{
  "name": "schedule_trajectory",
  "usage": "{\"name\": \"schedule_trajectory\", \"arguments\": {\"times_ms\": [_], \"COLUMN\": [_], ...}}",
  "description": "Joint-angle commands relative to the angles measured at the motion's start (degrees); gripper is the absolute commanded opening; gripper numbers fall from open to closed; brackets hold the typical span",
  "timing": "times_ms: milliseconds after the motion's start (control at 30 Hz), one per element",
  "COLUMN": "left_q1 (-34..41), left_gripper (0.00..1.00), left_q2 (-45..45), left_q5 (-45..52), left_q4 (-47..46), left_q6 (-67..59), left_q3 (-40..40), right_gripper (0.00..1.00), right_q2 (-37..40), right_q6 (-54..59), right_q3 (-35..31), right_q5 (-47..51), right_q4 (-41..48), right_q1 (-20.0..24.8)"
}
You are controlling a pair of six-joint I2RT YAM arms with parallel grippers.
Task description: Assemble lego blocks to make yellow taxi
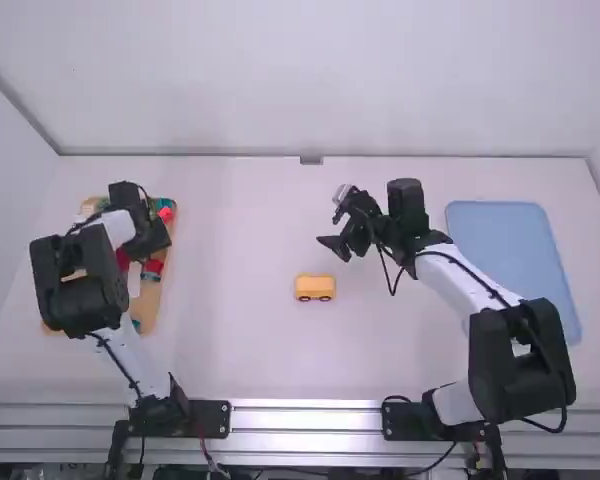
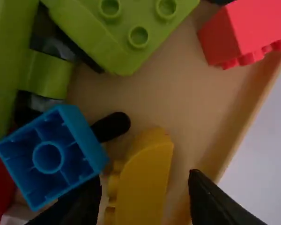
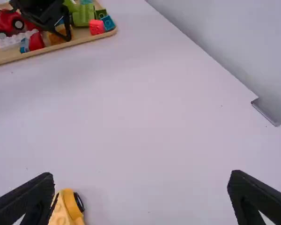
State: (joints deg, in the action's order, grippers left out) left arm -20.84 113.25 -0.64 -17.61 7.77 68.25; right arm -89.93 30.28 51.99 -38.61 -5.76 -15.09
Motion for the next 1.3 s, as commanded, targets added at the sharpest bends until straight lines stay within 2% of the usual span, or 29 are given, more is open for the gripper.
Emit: {"name": "schedule_trajectory", "arguments": {"times_ms": [0,800,1000,1267], "left_q1": [-0.17,-0.17,-0.17,-0.17], "left_gripper": [0.50,0.50,0.34,0.24], "left_q2": [0.90,1.57,1.57,1.57], "left_q5": [-0.31,-0.35,-0.39,-0.44], "left_q4": [0.33,4.59,3.58,0.74], "left_q6": [0.17,-0.28,-0.24,0.04], "left_q3": [-1.09,-3.02,-2.99,-0.63], "right_gripper": [0.98,0.99,0.98,0.98], "right_q2": [0.31,0.31,0.31,0.31], "right_q6": [-0.13,-0.55,-0.52,-0.52], "right_q3": [-0.20,-0.20,-0.20,-0.20], "right_q5": [-0.33,-0.52,-0.55,-0.50], "right_q4": [0.15,0.61,0.55,0.59], "right_q1": [0.04,-0.02,0.04,0.04]}}
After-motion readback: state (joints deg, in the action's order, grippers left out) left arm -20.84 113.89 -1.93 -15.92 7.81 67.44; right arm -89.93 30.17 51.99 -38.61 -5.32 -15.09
